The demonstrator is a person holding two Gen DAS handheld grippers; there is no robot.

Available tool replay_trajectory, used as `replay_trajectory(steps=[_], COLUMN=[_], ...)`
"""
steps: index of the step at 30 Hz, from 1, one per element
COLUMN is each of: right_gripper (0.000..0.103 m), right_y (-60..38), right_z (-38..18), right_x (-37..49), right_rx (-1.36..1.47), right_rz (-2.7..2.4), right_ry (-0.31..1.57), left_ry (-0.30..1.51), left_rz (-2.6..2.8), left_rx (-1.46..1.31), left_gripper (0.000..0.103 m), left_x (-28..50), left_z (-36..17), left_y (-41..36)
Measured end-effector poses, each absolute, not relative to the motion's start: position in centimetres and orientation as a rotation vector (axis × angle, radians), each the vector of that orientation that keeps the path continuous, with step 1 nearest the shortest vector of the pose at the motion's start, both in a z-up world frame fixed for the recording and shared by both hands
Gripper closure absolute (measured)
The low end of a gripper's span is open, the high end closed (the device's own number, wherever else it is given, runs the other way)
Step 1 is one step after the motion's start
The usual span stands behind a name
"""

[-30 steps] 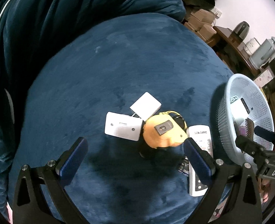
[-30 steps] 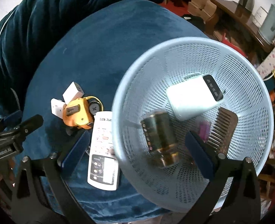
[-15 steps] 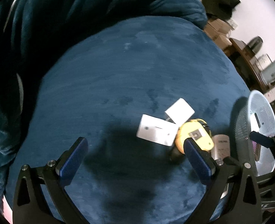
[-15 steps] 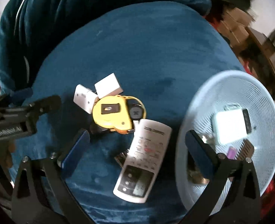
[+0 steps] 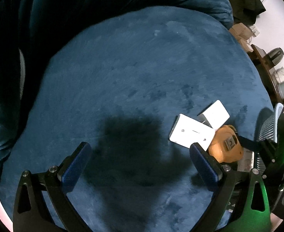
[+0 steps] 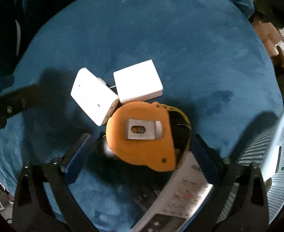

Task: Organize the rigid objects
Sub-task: 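Move the left gripper to the white socket plate while the right gripper approaches the yellow tape measure, then grasp the white socket plate with the left gripper while the right gripper grasps the yellow tape measure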

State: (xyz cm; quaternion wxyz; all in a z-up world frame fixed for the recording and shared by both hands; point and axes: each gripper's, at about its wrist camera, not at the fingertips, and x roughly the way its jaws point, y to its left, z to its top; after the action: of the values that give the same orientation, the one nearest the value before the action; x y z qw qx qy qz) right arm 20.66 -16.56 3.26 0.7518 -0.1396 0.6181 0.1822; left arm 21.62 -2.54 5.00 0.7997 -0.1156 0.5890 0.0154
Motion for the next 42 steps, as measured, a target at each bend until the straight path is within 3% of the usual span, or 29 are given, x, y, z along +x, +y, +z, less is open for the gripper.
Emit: replay_trajectory(steps=[5,6,12,19,29,32,33,42], right_gripper=[0.022,0.034,0.034,0.035,0.034,0.034,0.034,0.033], right_y=[-16.5,-16.6,-17.3,-19.8,-21.8,-22.4,-22.2,-20.6], right_z=[2.9,3.1,3.8,3.9,4.2,4.5,4.5,4.7], right_x=[20.4,20.3,18.5,15.0,11.9,11.2,11.1,12.7], right_rx=[-0.325,-0.323,-0.256,0.007,0.149,0.151,0.154,0.121], right_rz=[0.401,0.414,0.532,0.626,0.55,0.547,0.545,0.523], right_ry=[1.337,1.324,1.381,1.466,1.377,1.363,1.36,1.388], left_ry=[1.272,1.272,1.264,1.268,1.299,1.269,1.254,1.281], left_rz=[0.021,0.016,-0.017,-0.108,-0.193,-0.201,-0.211,-0.133], left_rx=[-0.249,-0.248,-0.248,-0.176,-0.07,-0.061,-0.067,-0.098], left_gripper=[0.001,0.001,0.001,0.001,0.005,0.031,0.035,0.035], left_x=[21.9,21.9,22.4,23.7,25.7,25.8,25.7,22.2], left_z=[4.5,4.5,4.4,3.5,0.4,0.1,0.3,1.4], left_y=[-2.5,-2.6,-3.3,-6.7,-10.5,-10.4,-10.3,-6.7])
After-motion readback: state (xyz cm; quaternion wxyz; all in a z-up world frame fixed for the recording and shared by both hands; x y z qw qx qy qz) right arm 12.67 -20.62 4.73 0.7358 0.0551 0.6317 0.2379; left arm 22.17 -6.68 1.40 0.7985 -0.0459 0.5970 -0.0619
